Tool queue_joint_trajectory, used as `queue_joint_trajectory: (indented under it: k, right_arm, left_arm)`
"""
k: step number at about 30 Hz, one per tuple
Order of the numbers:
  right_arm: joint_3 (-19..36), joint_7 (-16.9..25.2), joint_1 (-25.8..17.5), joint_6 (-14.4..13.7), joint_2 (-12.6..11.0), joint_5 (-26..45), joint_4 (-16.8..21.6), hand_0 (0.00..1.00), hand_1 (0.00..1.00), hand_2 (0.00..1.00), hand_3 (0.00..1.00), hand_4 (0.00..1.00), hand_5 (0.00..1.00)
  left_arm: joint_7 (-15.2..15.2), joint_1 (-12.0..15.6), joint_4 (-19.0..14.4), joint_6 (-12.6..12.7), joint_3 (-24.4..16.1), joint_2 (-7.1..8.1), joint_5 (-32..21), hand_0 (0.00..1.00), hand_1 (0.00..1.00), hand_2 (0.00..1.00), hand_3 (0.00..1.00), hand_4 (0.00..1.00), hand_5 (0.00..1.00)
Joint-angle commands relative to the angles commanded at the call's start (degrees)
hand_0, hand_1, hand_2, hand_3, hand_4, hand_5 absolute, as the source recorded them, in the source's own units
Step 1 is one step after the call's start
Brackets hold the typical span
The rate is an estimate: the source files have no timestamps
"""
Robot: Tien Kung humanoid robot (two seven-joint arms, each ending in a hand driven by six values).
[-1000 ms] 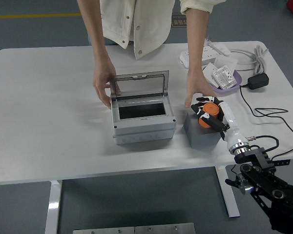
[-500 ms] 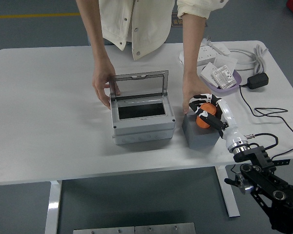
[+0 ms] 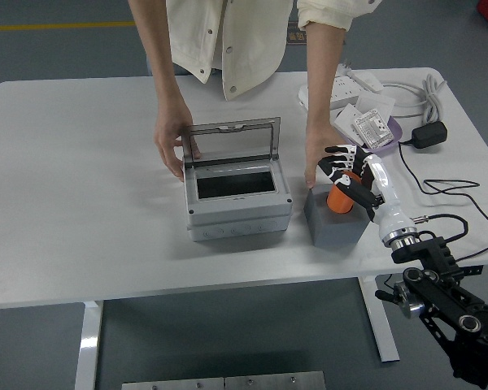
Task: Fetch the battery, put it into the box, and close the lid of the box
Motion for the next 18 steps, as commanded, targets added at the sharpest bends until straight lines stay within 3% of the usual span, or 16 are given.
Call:
queue_joint_trajectory:
  k: [18]
  right_arm:
    - [-0.3,-0.2,0.0,0.3,0.0,-0.6,-1.3,0.588,0.59,0.608,0.65,0.998,0.511]
  left_arm:
    - [-0.1,-0.1,0.0,-0.1,0.5,-0.1,-0.3,0.64,0.713,0.56,0.535,0.336,0.097]
